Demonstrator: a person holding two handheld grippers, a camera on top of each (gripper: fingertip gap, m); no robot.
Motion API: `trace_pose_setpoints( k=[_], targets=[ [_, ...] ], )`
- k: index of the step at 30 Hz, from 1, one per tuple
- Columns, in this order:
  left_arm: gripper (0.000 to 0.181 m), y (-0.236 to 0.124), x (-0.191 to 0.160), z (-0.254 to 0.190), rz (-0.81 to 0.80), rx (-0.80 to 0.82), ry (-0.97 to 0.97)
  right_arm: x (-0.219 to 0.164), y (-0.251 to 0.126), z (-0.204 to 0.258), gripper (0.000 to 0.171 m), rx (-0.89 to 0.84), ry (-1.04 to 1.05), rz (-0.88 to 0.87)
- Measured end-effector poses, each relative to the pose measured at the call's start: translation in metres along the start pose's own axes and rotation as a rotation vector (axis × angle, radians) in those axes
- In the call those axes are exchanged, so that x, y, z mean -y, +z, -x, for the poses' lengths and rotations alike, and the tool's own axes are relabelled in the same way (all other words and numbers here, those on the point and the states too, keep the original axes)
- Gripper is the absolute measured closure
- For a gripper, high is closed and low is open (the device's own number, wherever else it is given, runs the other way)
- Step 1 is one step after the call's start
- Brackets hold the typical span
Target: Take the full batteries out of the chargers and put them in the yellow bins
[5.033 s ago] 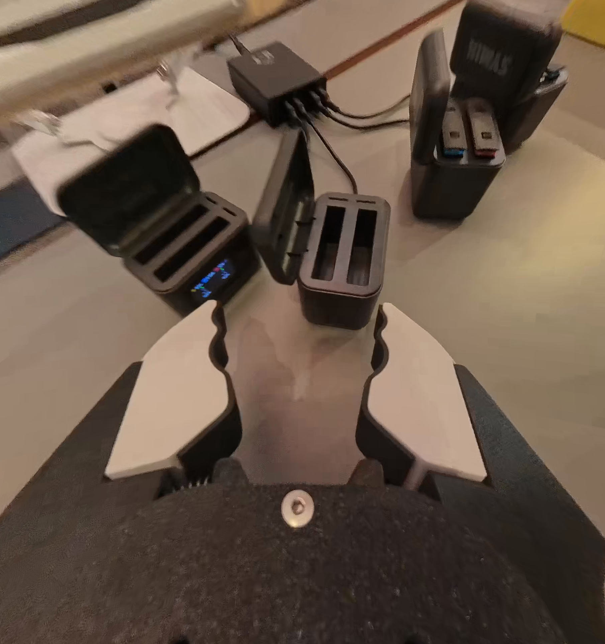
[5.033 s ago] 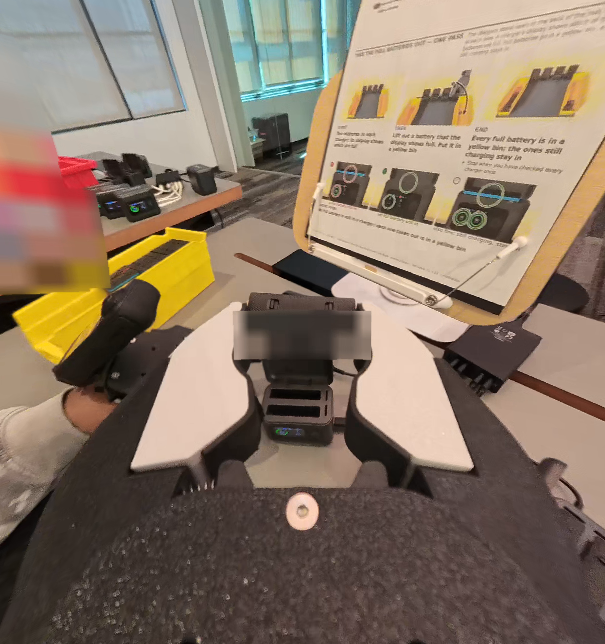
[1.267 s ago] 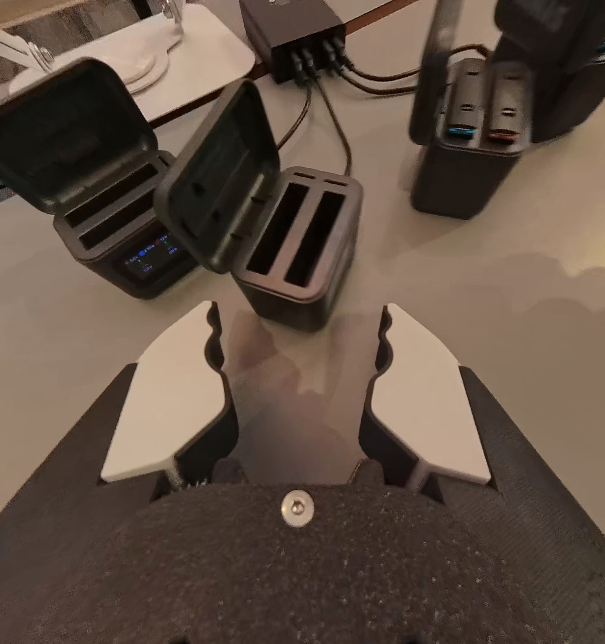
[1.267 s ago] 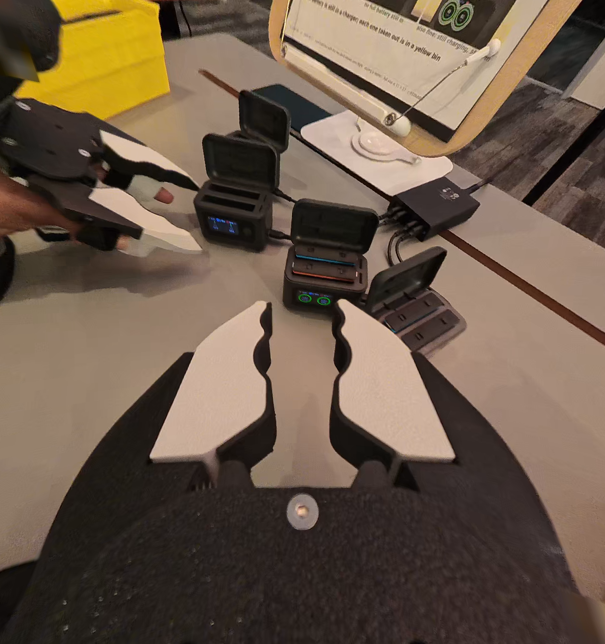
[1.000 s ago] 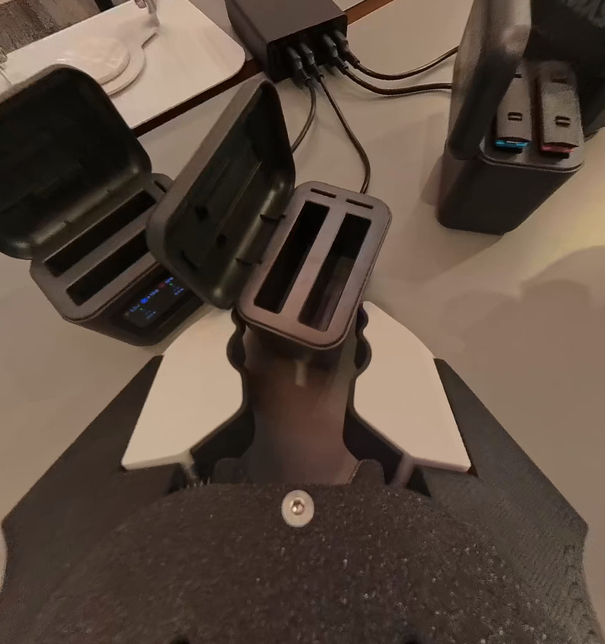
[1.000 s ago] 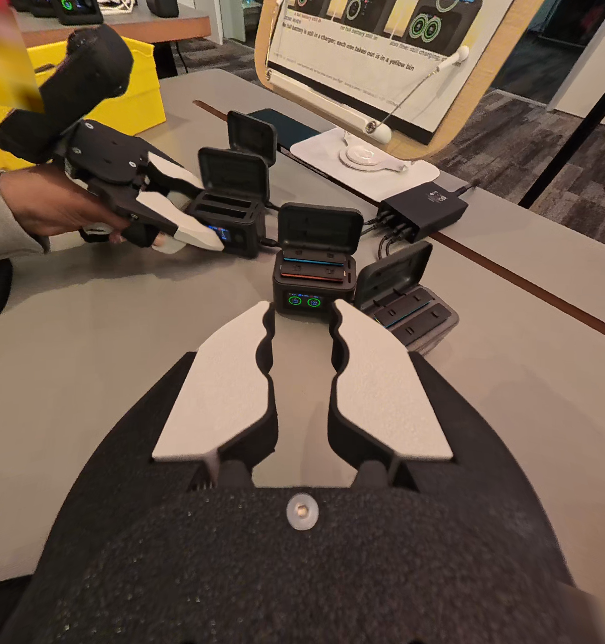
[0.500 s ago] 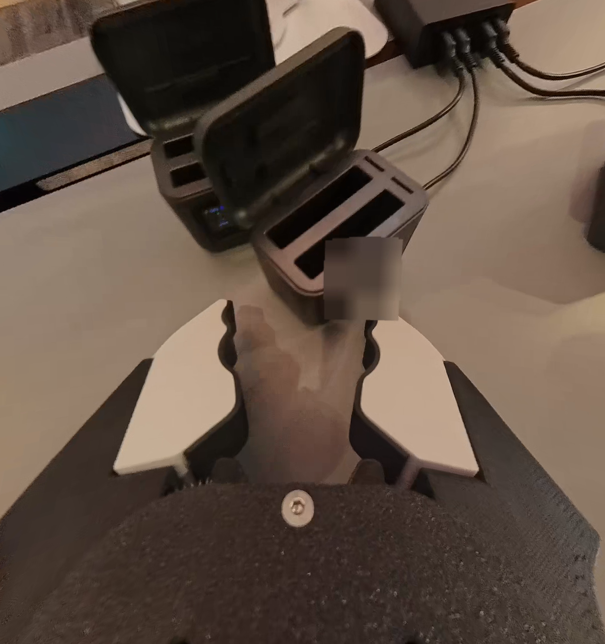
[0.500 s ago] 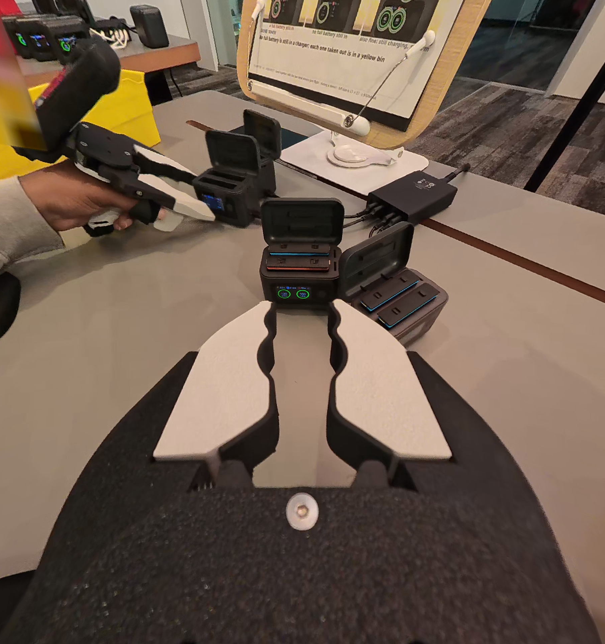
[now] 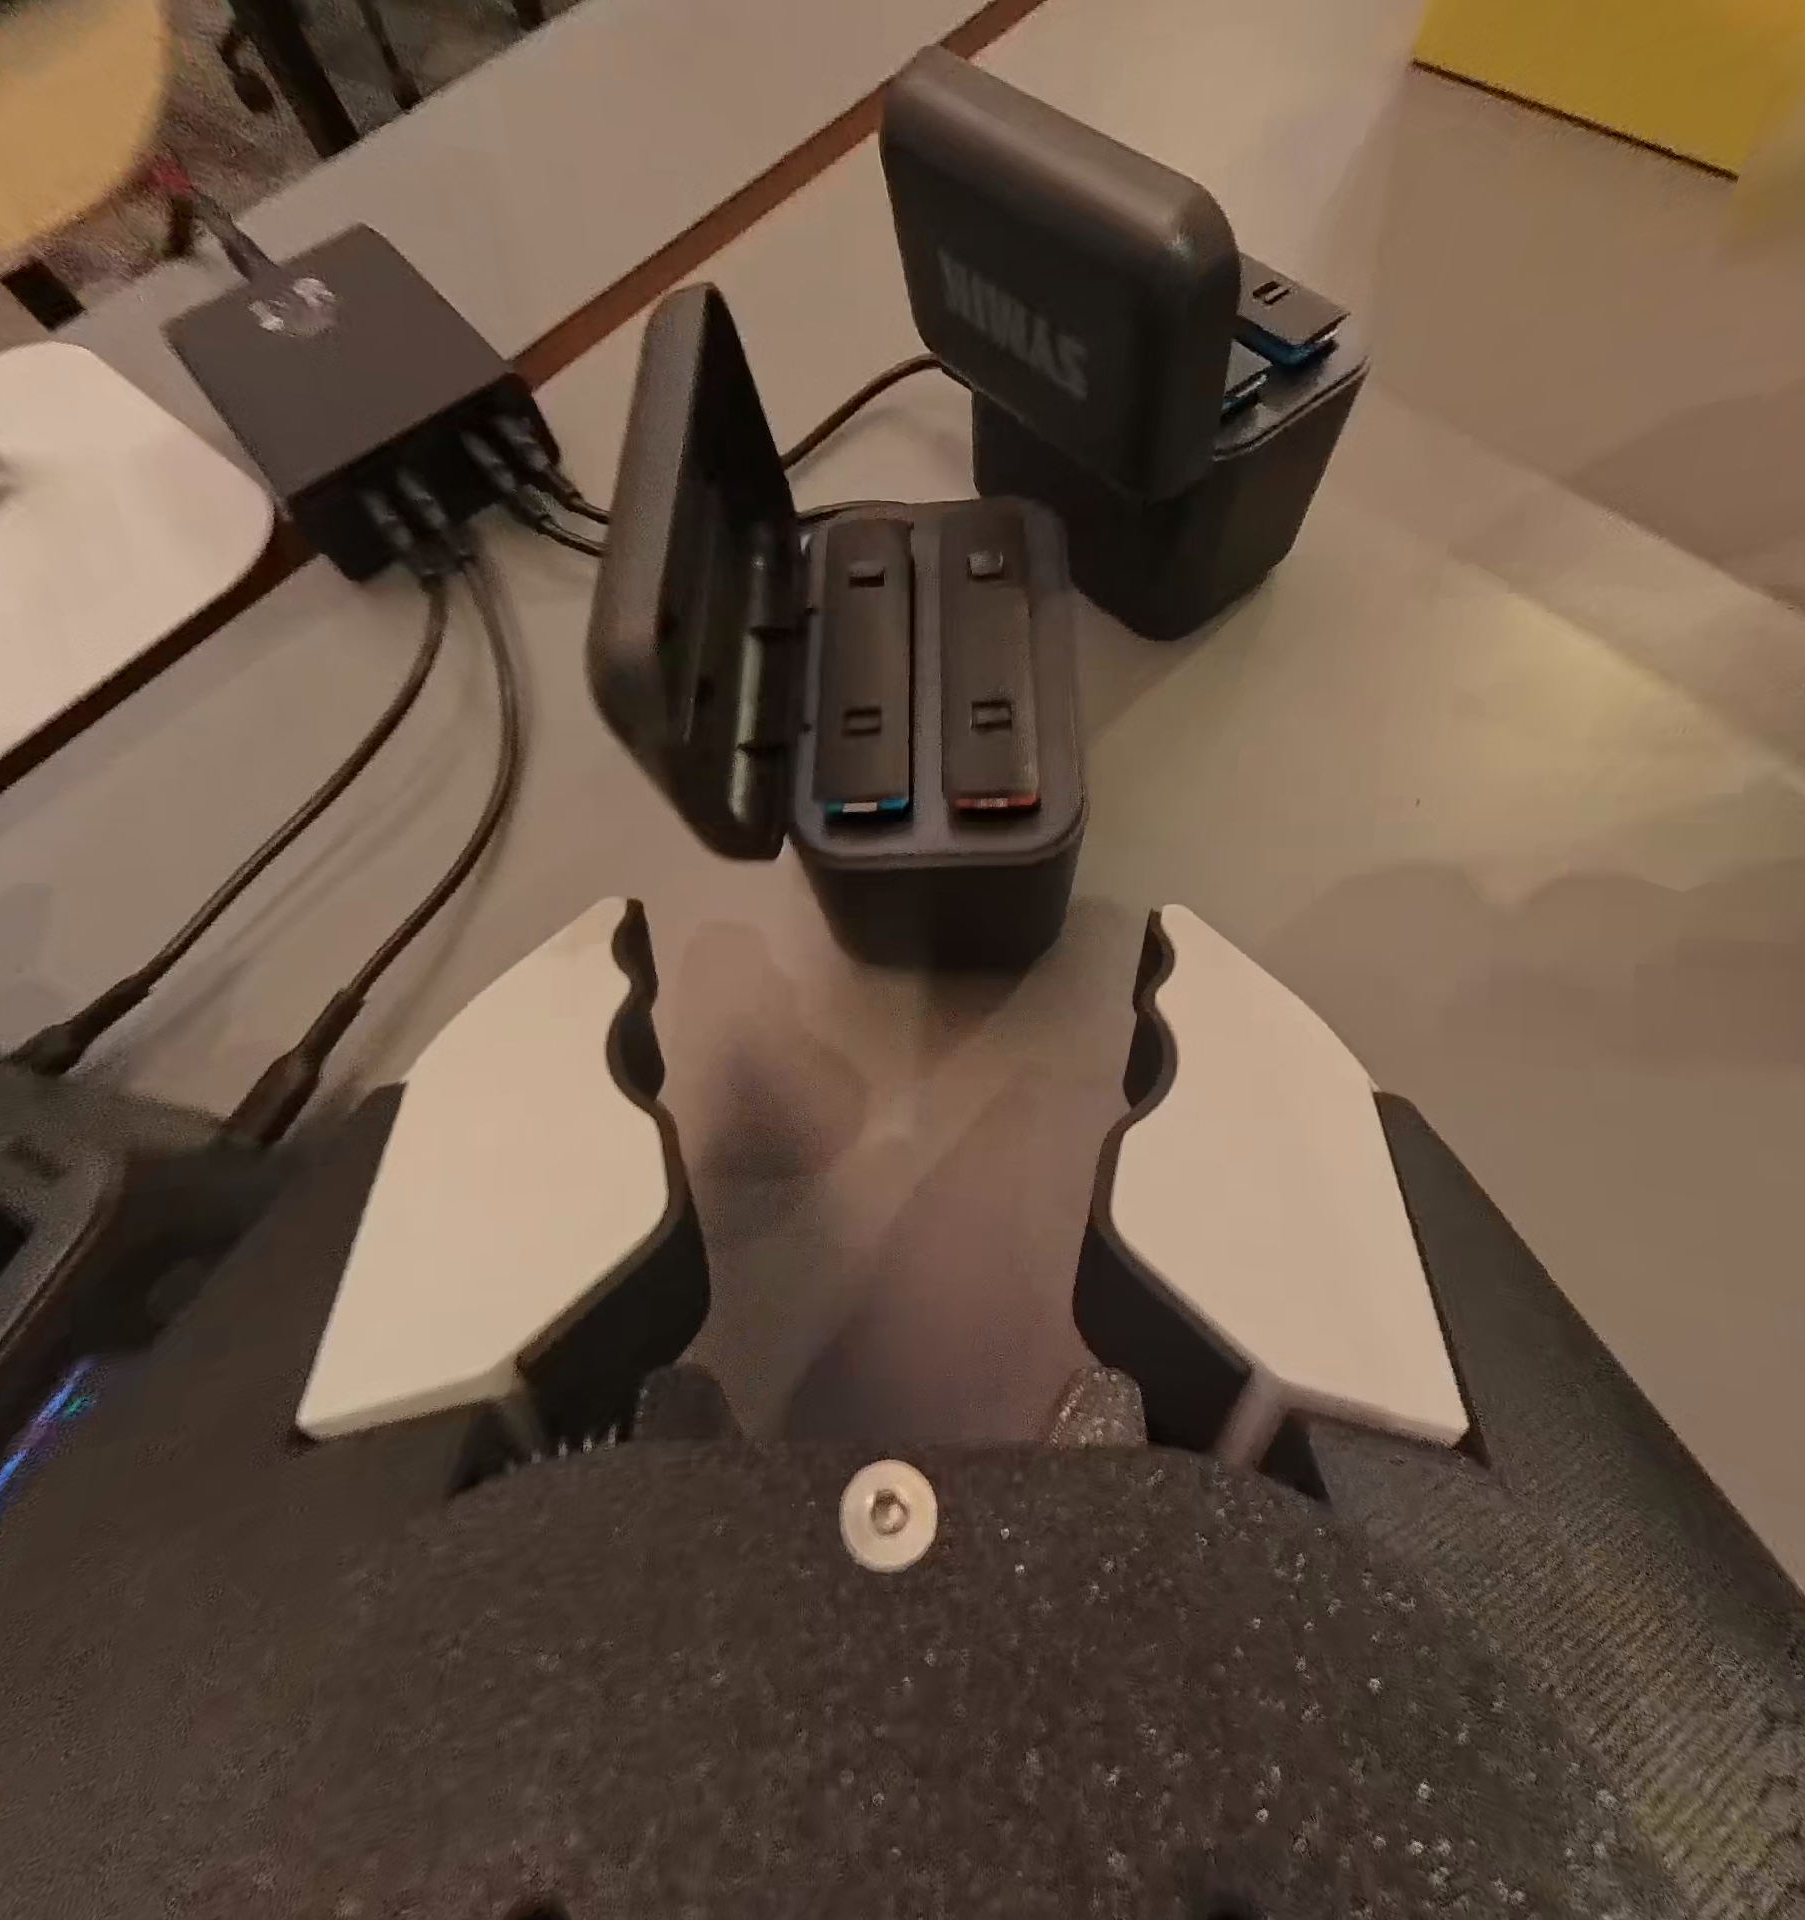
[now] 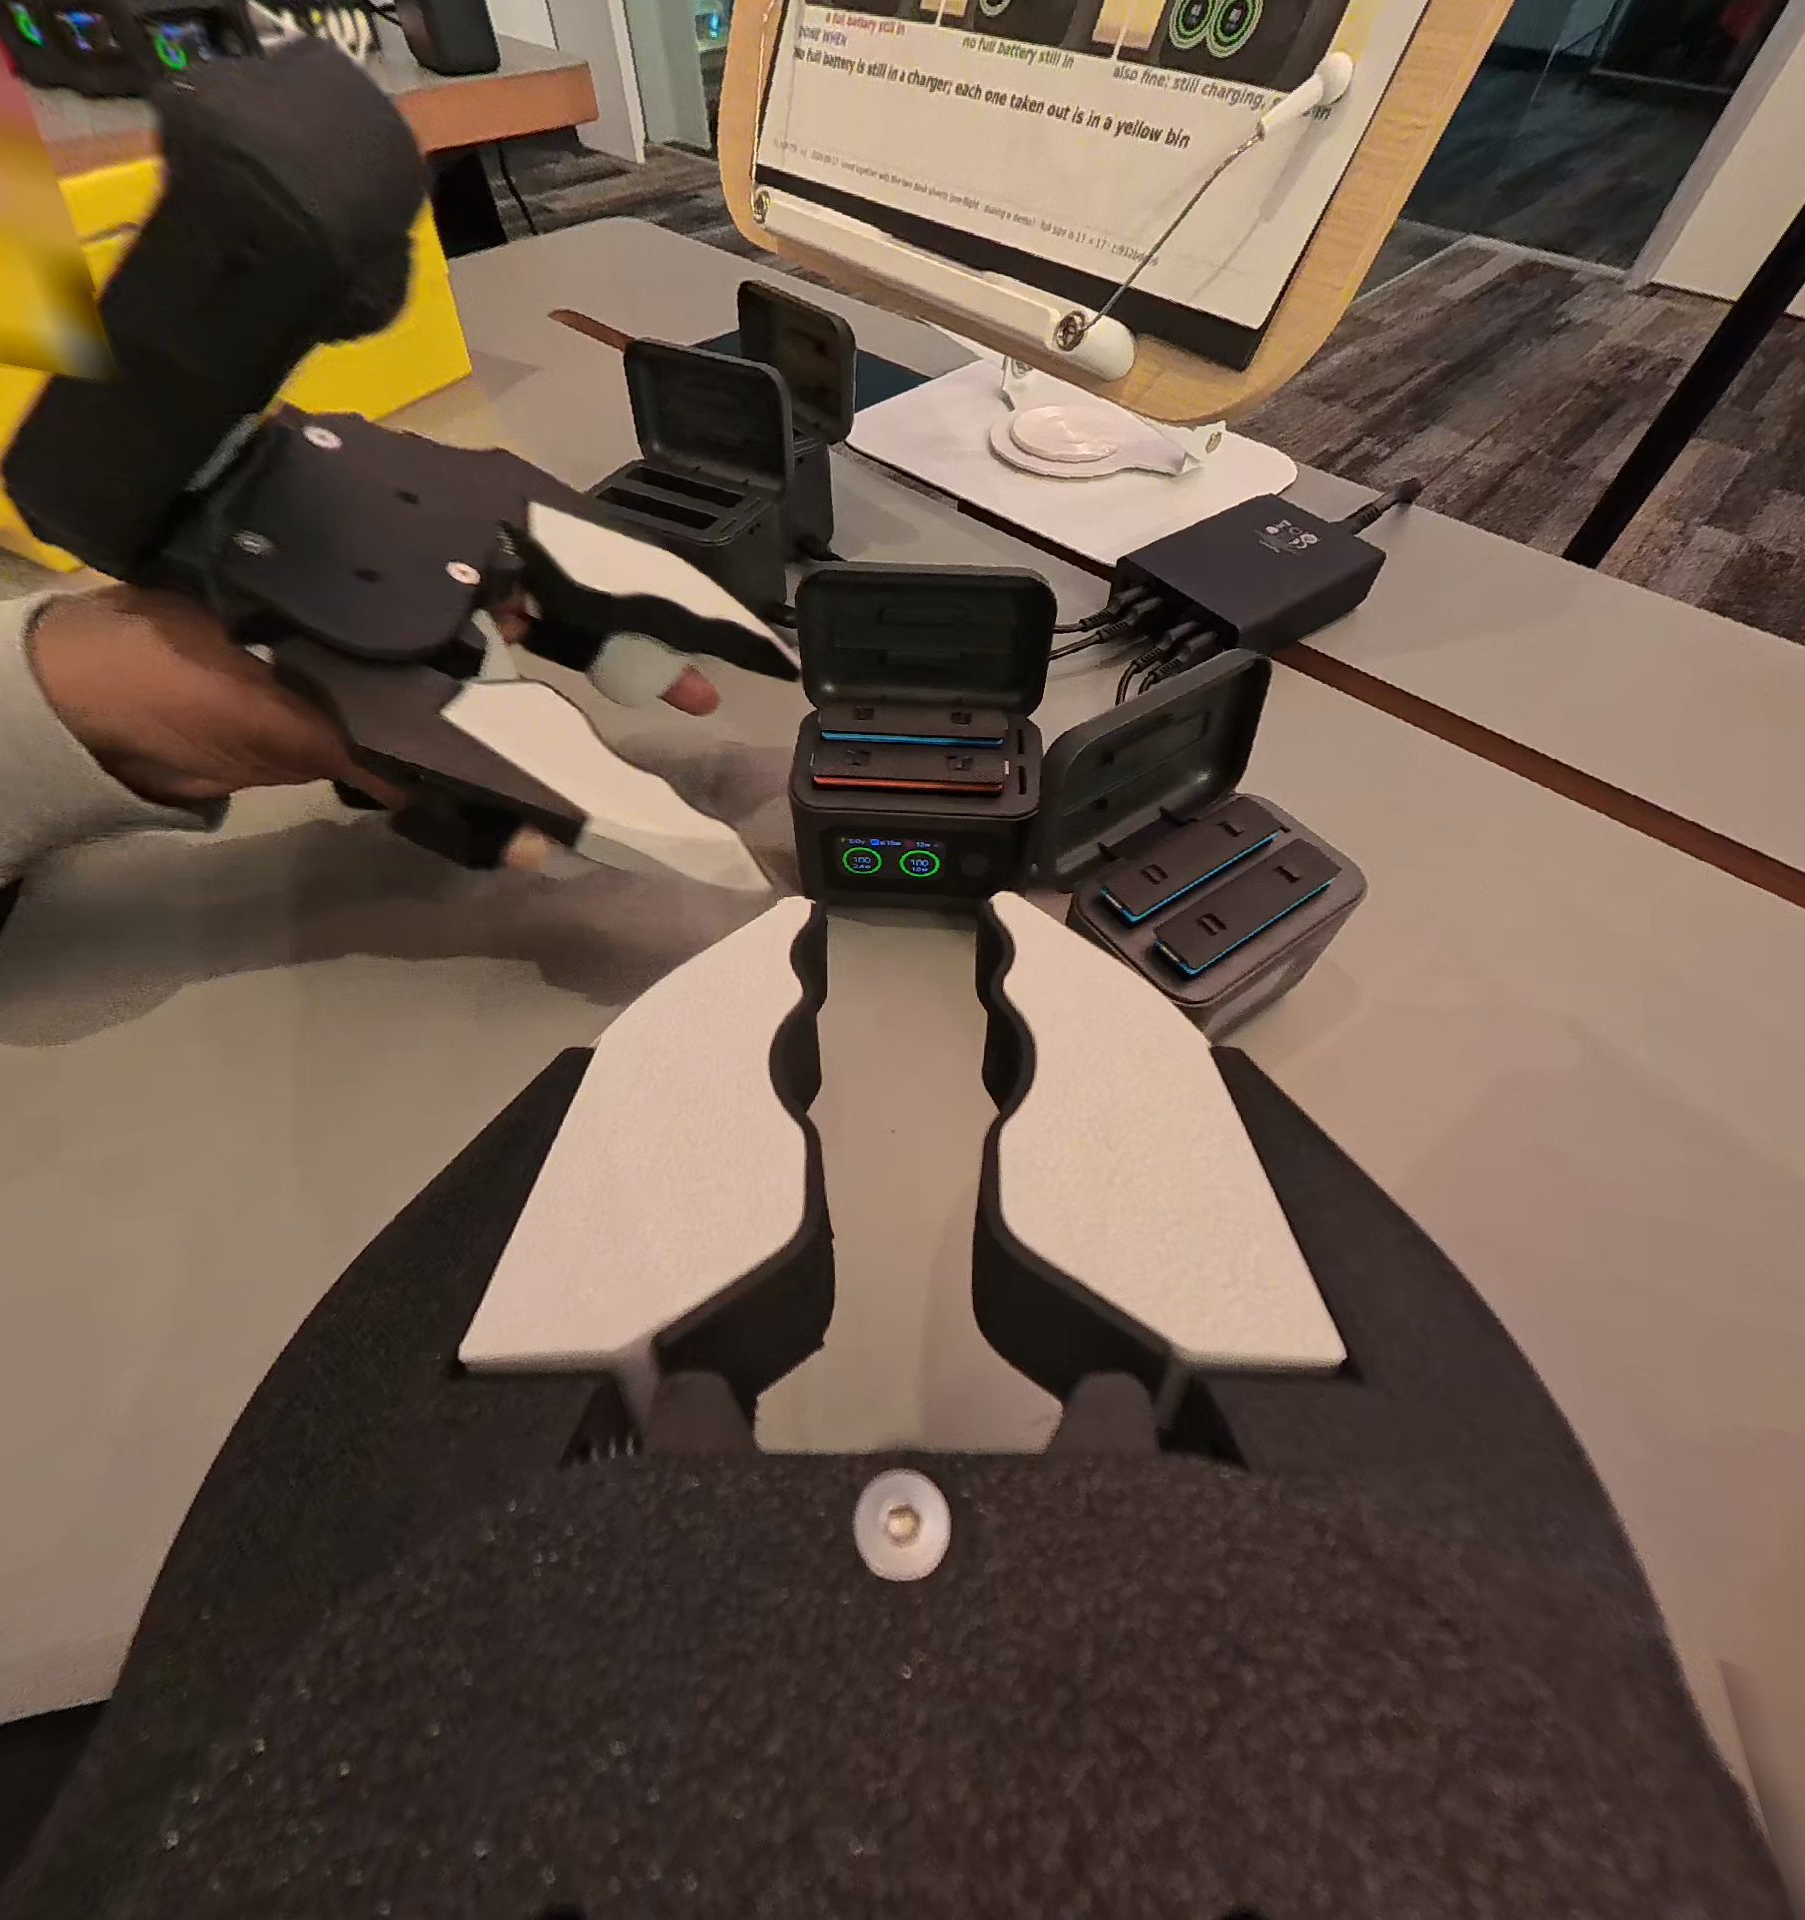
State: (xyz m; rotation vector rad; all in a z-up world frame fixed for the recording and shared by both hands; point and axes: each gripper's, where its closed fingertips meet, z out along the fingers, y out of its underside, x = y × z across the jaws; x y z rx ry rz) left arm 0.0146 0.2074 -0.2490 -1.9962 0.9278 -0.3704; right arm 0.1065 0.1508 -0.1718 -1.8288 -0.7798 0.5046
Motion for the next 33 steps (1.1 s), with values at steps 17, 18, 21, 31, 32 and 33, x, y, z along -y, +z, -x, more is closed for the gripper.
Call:
trace_pose_setpoints(
  k=[17,18,21,31,32,33],
  targets=[
    [0.128,0.009,-0.002,0.031,0.011,-0.073,-0.048,-0.012,0.017,0.011,0.146,0.029,0.002,0.043],
    [0.129,0.008,-0.003,0.033,0.011,-0.078,-0.059,-0.013,0.020,0.013,0.146,0.033,0.003,0.047],
    [0.129,0.004,-0.006,0.037,0.000,-0.105,-0.048,-0.016,0.032,0.018,0.146,0.045,-0.013,0.069],
    [0.130,-0.008,-0.014,0.038,-0.018,-0.216,0.002,0.010,0.088,0.025,0.134,0.164,-0.566,0.257],
    [0.130,-0.009,-0.015,0.038,-0.019,-0.220,0.011,0.012,0.096,0.025,0.133,0.183,-0.635,0.286],
    [0.130,-0.009,-0.016,0.038,-0.020,-0.225,0.020,0.013,0.103,0.025,0.132,0.208,-0.707,0.320]
  ],
)
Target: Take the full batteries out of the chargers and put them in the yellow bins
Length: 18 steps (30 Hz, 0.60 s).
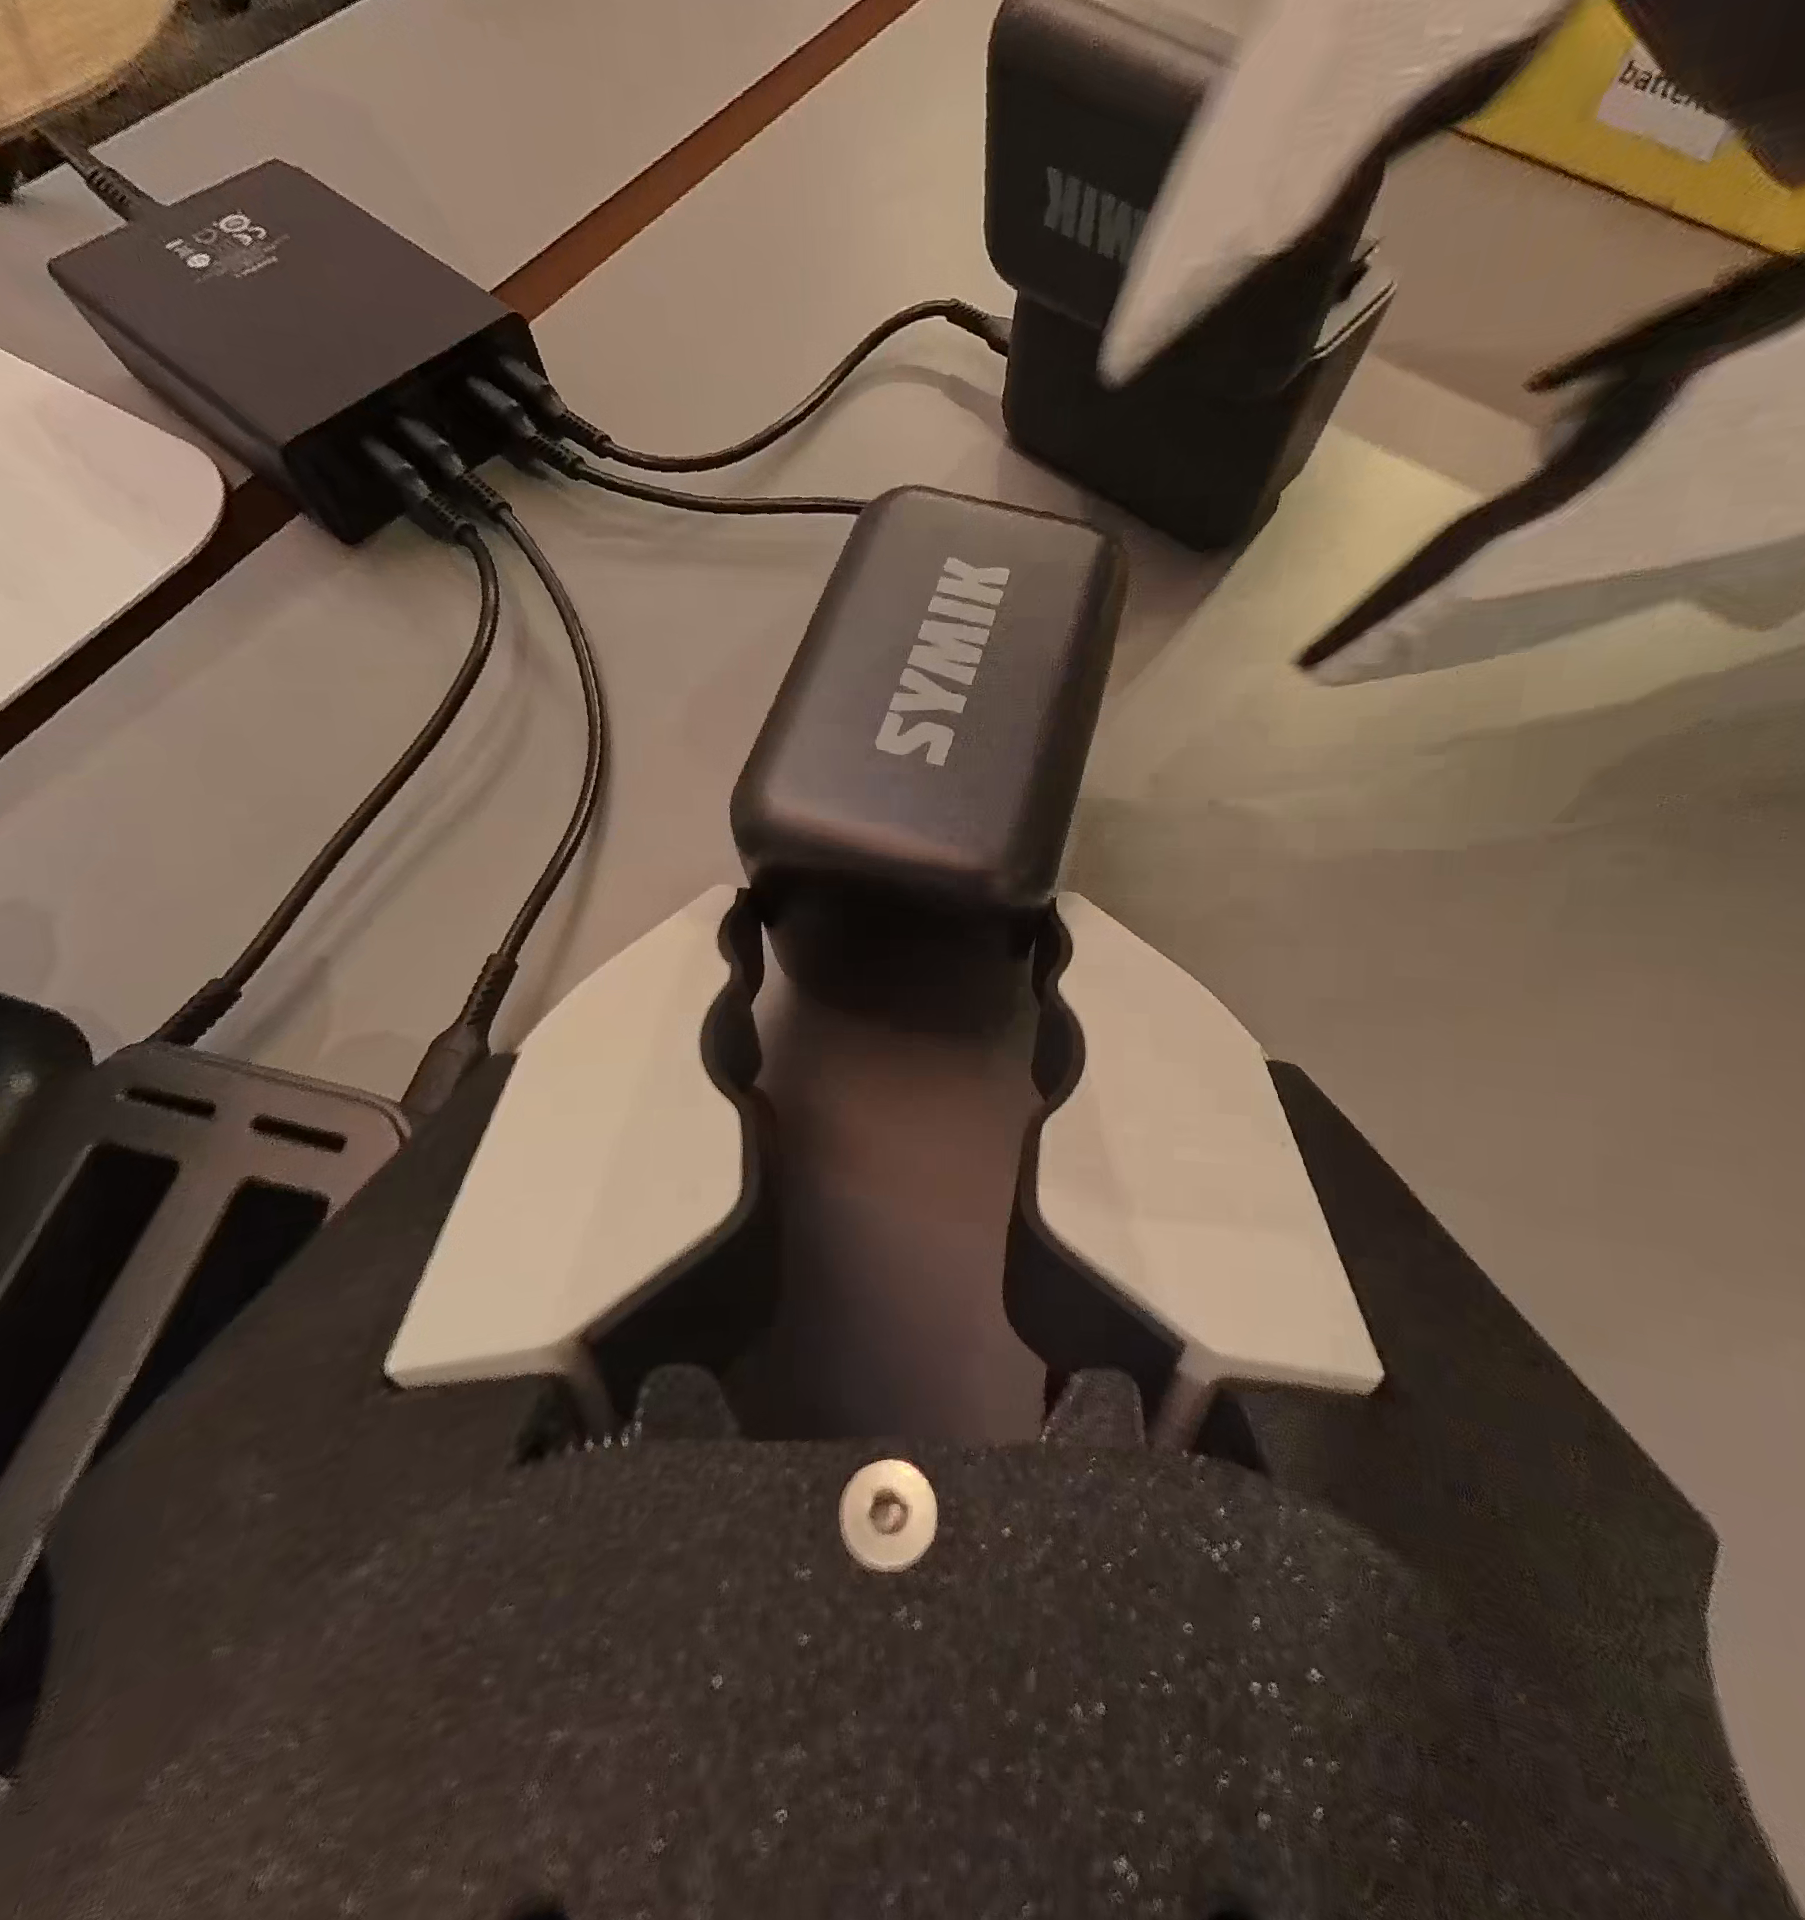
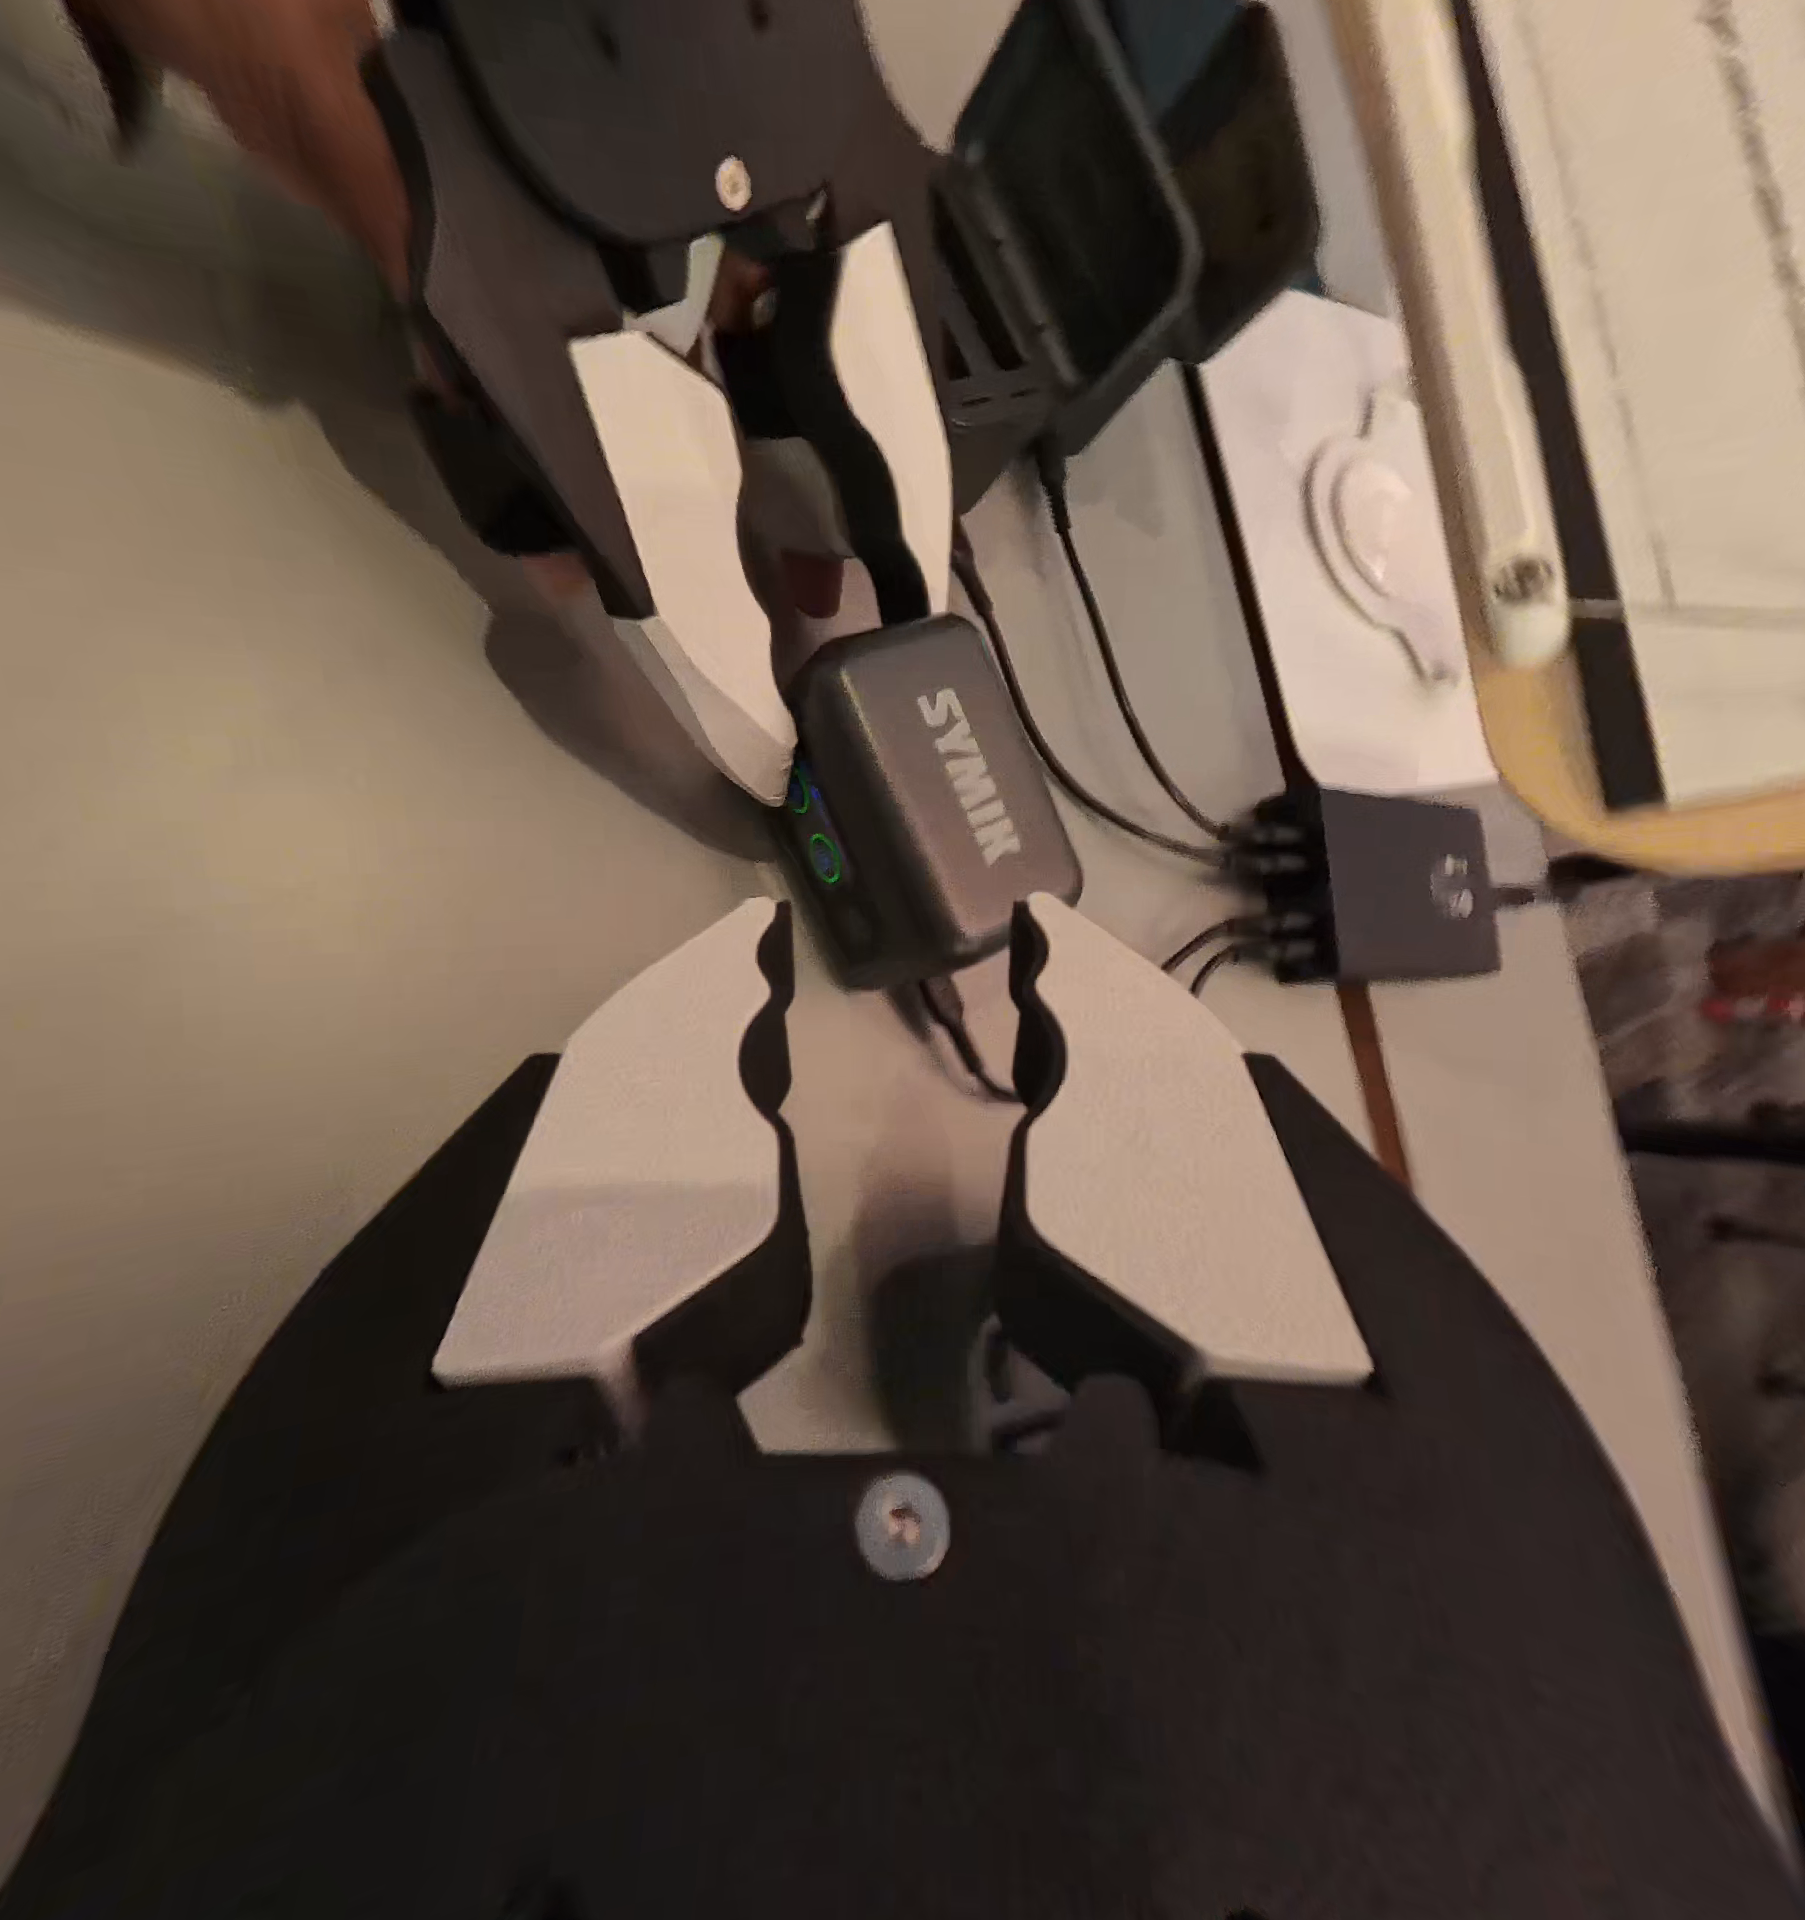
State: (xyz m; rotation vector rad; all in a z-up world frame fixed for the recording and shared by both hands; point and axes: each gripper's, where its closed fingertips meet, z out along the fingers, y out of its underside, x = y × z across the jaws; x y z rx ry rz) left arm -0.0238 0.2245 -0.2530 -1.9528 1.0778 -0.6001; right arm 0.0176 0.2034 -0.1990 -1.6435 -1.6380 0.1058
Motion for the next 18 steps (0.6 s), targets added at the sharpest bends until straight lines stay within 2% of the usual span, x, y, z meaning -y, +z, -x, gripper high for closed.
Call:
trace_pose_setpoints(
  k=[5,10,12,18],
  targets=[
    [0.130,-0.001,-0.001,-0.002,-0.005,-0.013,0.024,0.002,0.035,-0.006,0.118,0.276,-0.240,0.193],
    [0.131,-0.004,-0.003,-0.006,-0.007,-0.037,0.030,-0.005,0.049,0.000,0.119,0.531,-0.265,0.272],
    [0.131,-0.004,-0.004,-0.007,-0.005,-0.036,0.055,-0.003,0.045,0.002,0.119,0.636,-0.202,0.274],
    [0.131,-0.004,-0.004,-0.008,-0.006,-0.046,0.059,0.011,0.037,-0.003,0.120,0.959,0.166,0.216]
  ],
)
